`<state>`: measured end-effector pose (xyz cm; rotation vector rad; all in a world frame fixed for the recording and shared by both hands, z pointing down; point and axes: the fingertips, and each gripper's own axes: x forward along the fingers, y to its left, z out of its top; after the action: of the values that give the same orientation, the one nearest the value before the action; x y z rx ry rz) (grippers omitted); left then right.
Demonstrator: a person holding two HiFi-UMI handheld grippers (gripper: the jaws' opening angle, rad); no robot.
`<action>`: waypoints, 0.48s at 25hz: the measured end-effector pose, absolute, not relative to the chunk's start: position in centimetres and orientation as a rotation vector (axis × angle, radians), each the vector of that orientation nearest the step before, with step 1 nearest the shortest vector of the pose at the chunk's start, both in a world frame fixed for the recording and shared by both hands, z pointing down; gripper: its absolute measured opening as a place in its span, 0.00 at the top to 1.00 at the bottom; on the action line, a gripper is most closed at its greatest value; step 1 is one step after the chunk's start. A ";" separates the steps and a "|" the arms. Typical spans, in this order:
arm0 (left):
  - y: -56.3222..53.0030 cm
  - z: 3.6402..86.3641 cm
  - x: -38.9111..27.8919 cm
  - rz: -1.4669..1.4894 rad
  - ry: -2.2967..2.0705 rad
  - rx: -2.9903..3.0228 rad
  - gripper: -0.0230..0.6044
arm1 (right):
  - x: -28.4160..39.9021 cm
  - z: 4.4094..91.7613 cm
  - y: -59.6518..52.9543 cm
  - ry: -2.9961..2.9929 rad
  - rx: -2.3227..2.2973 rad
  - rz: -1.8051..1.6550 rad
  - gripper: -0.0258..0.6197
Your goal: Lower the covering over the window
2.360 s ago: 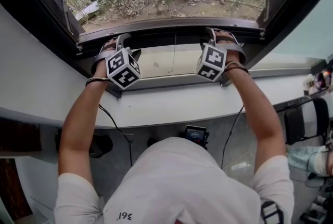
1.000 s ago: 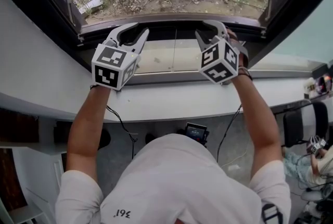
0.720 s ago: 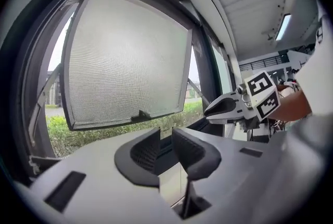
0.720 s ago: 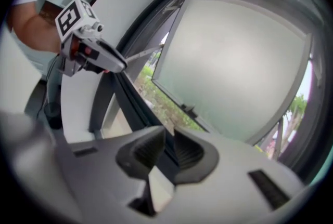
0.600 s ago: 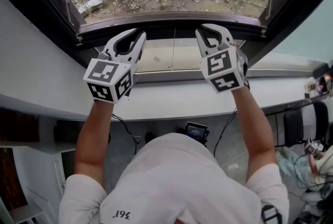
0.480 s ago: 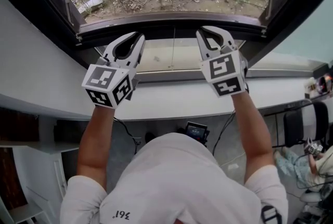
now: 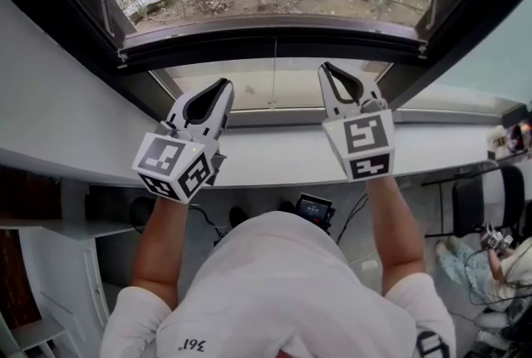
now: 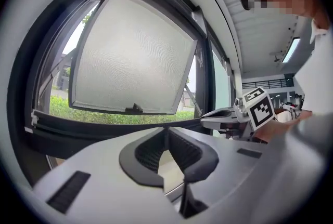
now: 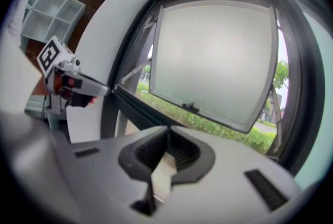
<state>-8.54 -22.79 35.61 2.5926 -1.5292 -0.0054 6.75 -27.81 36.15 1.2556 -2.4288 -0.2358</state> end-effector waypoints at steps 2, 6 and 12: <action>-22.3 36.1 -8.0 -0.004 -1.523 2.583 0.90 | 7.2 36.6 -27.5 -2.439 1.256 -0.212 0.91; -21.4 37.2 -6.9 0.009 -1.515 2.561 0.90 | 8.1 37.4 -27.1 -2.467 1.253 -0.160 0.91; -19.6 38.3 -5.1 0.016 -1.514 2.536 0.90 | 8.9 38.5 -26.1 -2.531 1.231 -0.077 0.91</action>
<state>-5.06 -19.59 38.26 2.5359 -1.5144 0.0163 8.88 -26.10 38.50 1.2305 -2.5315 -0.0766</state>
